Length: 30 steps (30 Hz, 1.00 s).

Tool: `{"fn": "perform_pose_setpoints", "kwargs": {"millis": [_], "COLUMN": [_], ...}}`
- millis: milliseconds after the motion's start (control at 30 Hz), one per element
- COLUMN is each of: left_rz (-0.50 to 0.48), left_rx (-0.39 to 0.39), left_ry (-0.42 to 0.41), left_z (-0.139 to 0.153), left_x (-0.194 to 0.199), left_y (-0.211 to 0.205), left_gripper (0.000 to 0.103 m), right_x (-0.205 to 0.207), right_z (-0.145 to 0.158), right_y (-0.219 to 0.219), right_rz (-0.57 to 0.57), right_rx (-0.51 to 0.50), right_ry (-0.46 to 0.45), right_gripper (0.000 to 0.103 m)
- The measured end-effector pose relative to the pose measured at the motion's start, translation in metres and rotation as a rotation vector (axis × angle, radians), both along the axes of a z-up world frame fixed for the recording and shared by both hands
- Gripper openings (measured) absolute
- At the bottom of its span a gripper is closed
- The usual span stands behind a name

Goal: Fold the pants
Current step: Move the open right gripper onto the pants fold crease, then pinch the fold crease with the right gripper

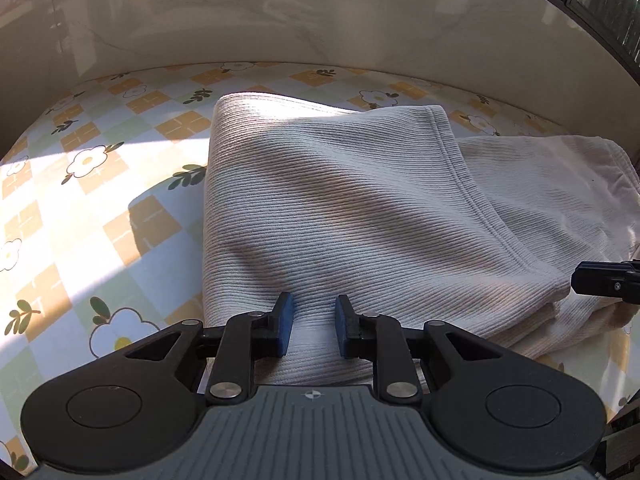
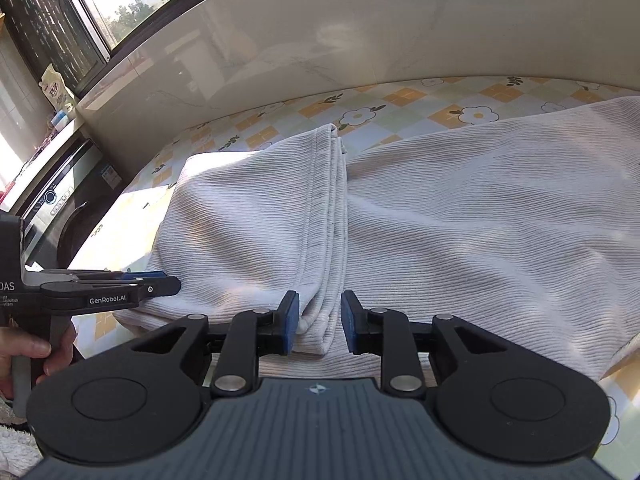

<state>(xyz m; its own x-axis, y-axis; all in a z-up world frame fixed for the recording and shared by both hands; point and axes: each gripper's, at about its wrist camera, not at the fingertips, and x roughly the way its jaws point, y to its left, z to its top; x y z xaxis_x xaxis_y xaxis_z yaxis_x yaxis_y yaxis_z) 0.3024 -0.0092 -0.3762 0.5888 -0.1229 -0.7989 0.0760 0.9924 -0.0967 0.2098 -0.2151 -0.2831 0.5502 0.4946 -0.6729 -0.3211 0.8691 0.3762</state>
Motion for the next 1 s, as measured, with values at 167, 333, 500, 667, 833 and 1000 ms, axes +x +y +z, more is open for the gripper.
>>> {"fn": "perform_pose_setpoints", "kwargs": {"millis": [167,333,500,667,833,1000], "left_rz": [0.002,0.009,0.028,0.034,0.043,0.049], "left_rx": [-0.007,-0.016,-0.037,-0.045,-0.057,-0.07], "left_ry": [0.003,0.007,0.014,0.016,0.015,0.015], "left_z": [0.0,0.0,0.002,0.002,0.001,0.001], "left_x": [-0.001,-0.001,0.0,0.0,-0.001,0.0], "left_y": [0.0,0.002,0.005,0.006,0.008,0.011], "left_gripper": [0.022,0.022,0.022,0.022,0.022,0.023], "right_x": [0.038,0.075,0.096,0.11,0.109,0.117], "right_z": [-0.008,-0.029,-0.043,-0.049,-0.045,-0.049], "right_y": [0.005,0.024,0.035,0.036,0.03,0.03], "right_rz": [-0.007,0.016,0.018,-0.015,-0.008,-0.024], "right_rx": [0.03,0.065,0.077,0.156,0.294,0.267], "right_ry": [0.01,0.059,0.082,0.082,0.094,0.113], "right_gripper": [0.032,0.038,0.045,0.051,0.027,0.027]}}
